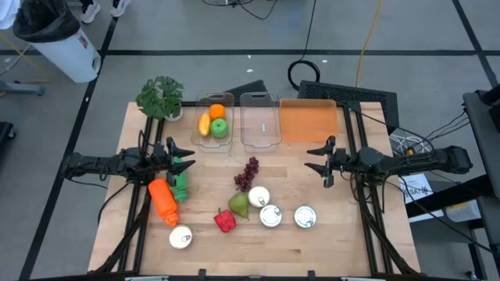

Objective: Pick & Place Food Item
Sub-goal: Put the red bell pepper into the left transparent bin

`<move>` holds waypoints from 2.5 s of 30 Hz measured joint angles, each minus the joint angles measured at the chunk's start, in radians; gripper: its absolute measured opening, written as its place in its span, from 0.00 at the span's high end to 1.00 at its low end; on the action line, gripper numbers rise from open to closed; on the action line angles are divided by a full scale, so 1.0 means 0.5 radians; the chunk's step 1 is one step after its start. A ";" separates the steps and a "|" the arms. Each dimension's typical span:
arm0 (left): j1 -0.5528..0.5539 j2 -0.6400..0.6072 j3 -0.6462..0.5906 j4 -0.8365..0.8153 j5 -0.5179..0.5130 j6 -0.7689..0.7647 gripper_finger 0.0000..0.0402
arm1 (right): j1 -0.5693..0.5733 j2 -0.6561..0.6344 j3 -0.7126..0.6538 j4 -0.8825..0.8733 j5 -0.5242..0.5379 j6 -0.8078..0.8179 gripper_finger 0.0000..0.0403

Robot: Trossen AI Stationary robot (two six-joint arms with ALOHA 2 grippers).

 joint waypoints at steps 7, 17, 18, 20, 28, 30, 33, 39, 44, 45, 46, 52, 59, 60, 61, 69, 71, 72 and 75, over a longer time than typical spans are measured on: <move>0.000 0.000 -0.005 0.037 -0.001 0.033 0.54 | 0.000 0.000 0.000 -0.012 -0.001 -0.097 0.51; 0.000 0.000 -0.005 0.030 0.081 0.030 0.54 | 0.000 -0.001 0.000 -0.027 -0.008 -0.097 0.51; 0.000 0.000 -0.005 0.024 0.143 0.029 0.54 | 0.000 -0.001 -0.001 -0.027 -0.008 -0.097 0.51; 0.000 0.000 -0.006 0.013 0.296 0.048 0.54 | 0.000 -0.001 0.000 -0.027 -0.008 -0.097 0.51; 0.000 0.000 -0.007 0.016 0.421 0.153 0.54 | 0.000 -0.001 0.000 -0.027 -0.008 -0.097 0.51; 0.000 0.000 -0.007 0.017 0.457 0.153 0.54 | 0.000 -0.001 -0.001 -0.026 -0.008 -0.096 0.51; 0.000 0.000 -0.007 0.015 0.568 0.137 0.54 | 0.000 -0.001 0.000 -0.026 -0.008 -0.096 0.51; -0.001 0.000 -0.006 0.034 0.648 0.114 0.54 | 0.000 -0.001 0.000 -0.026 -0.009 -0.096 0.51; -0.001 0.001 -0.006 0.056 0.647 -0.036 0.54 | 0.000 -0.001 0.000 -0.026 -0.009 -0.096 0.51; -0.001 0.000 -0.006 0.057 0.648 -0.064 0.54 | 0.000 -0.001 0.000 -0.026 -0.009 -0.096 0.51; -0.001 0.001 -0.006 0.063 0.648 -0.092 0.54 | 0.000 -0.001 0.000 -0.026 -0.009 -0.096 0.51; -0.001 0.001 -0.005 0.087 0.625 -0.223 0.54 | 0.000 -0.001 -0.001 -0.026 -0.009 -0.096 0.51; -0.001 0.000 -0.005 0.087 0.595 -0.224 0.54 | 0.000 -0.001 0.000 -0.026 -0.009 -0.096 0.51; -0.001 0.000 -0.005 0.087 0.595 -0.223 0.54 | 0.000 -0.001 0.000 -0.026 -0.009 -0.096 0.51; -0.001 0.001 -0.005 0.087 0.595 -0.223 0.54 | 0.000 -0.001 0.000 -0.026 -0.009 -0.096 0.51; -0.001 0.000 -0.005 0.088 0.526 -0.289 0.54 | 0.000 -0.001 0.000 -0.026 -0.009 -0.096 0.51; -0.001 0.000 -0.005 0.089 0.467 -0.348 0.54 | 0.000 -0.001 0.000 -0.026 -0.009 -0.096 0.51; -0.001 0.000 -0.005 0.090 0.418 -0.351 0.54 | 0.000 -0.001 0.000 -0.026 -0.009 -0.096 0.51; 0.000 0.000 -0.005 0.099 0.232 -0.283 0.54 | 0.000 -0.001 0.000 -0.026 -0.009 -0.096 0.51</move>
